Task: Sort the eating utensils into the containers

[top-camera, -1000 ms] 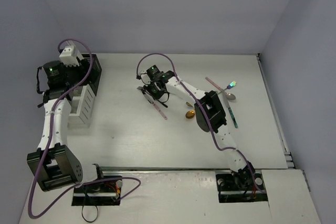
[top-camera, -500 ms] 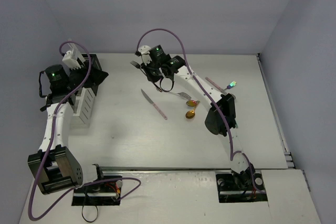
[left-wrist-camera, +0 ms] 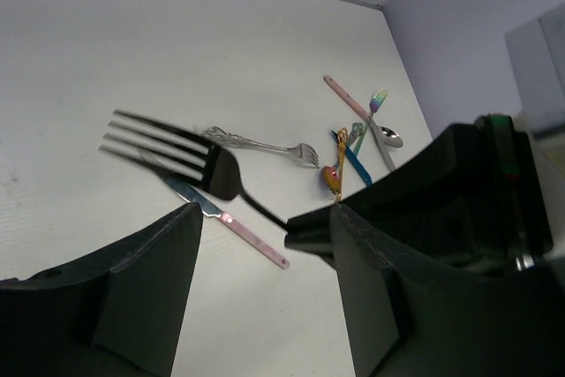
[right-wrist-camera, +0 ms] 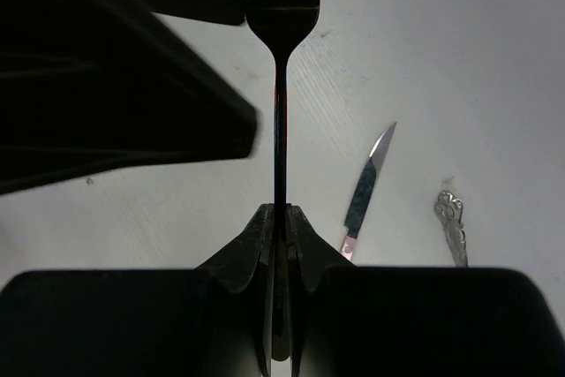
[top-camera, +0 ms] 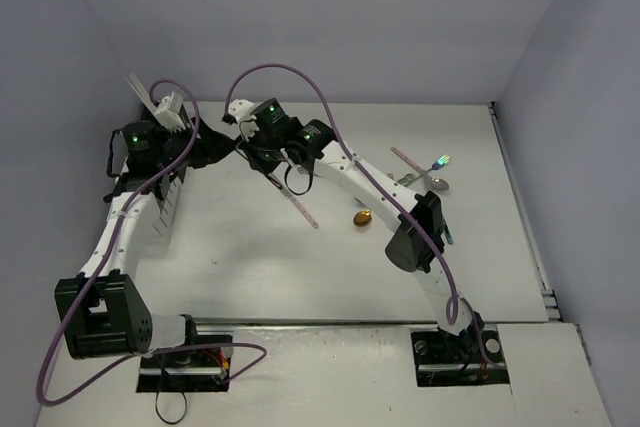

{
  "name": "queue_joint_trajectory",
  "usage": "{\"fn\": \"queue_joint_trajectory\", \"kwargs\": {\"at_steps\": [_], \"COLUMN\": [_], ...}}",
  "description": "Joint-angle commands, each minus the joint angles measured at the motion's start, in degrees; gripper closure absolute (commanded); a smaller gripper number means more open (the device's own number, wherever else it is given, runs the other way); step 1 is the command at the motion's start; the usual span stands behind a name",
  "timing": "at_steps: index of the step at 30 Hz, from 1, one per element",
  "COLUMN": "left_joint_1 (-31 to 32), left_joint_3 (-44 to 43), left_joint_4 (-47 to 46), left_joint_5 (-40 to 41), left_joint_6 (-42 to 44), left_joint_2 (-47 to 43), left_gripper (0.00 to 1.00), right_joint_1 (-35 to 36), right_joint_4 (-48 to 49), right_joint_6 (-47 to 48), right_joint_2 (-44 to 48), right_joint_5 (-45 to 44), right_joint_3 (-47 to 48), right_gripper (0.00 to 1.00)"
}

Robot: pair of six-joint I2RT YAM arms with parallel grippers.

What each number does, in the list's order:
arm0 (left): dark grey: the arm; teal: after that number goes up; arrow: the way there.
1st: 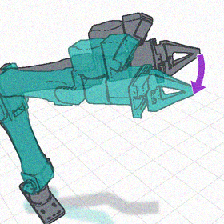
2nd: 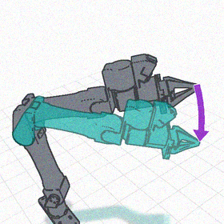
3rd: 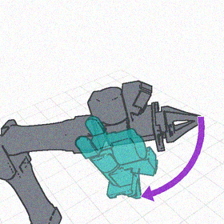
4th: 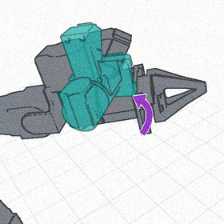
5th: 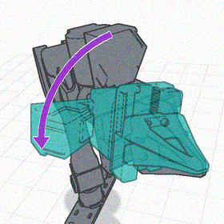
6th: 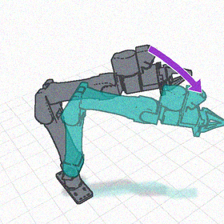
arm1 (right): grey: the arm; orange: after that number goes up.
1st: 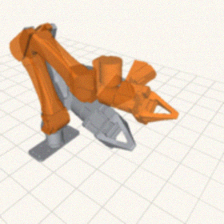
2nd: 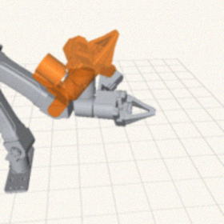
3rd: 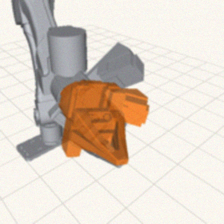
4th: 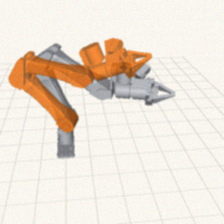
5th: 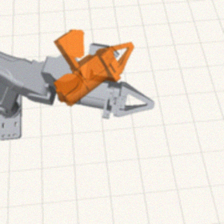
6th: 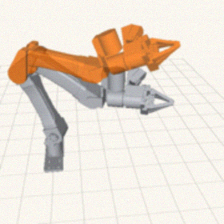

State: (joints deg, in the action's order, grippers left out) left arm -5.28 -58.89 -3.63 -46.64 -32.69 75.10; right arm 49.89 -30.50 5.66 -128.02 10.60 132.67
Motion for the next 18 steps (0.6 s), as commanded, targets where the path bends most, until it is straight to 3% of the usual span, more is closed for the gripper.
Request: {"fn": "queue_joint_trajectory", "kwargs": {"at_steps": [1,6,8,11,13,17,18], "left_joint_1": [1.5,2.0,2.0,2.0,1.9,0.9,0.2], "left_joint_3": [-0.4,-0.2,-0.2,0.1,0.3,0.7,0.6], "left_joint_4": [-6.0,-7.8,-8.7,-10.5,-10.9,-11.0,-11.0], "left_joint_5": [0.8,1.1,0.9,0.7,0.9,1.1,1.0], "left_joint_6": [-4.6,-6.1,-7.0,-7.9,-8.0,-7.7,-7.6], "left_joint_2": [2.2,3.7,3.6,3.2,2.7,0.9,0.2], "left_gripper": [0.43,0.47,0.58,0.87,0.99,1.0,1.0], "right_joint_1": [0.7,1.8,2.2,2.5,2.4,2.3,2.3], "right_joint_4": [2.3,2.4,2.3,2.2,2.2,2.3,2.2], "right_joint_6": [0.4,0.7,0.8,0.8,0.8,0.8,0.9], "right_joint_2": [5.6,6.5,6.5,6.2,5.9,6.5,7.1], "right_joint_5": [-1.1,-1.5,-1.5,-1.5,-1.6,-2.8,-3.4], "right_joint_3": [0.9,0.4,0.2,-0.1,-0.5,-1.6,-2.2], "right_gripper": [1.0,1.0,1.0,1.0,0.86,0.33,0.28]}}
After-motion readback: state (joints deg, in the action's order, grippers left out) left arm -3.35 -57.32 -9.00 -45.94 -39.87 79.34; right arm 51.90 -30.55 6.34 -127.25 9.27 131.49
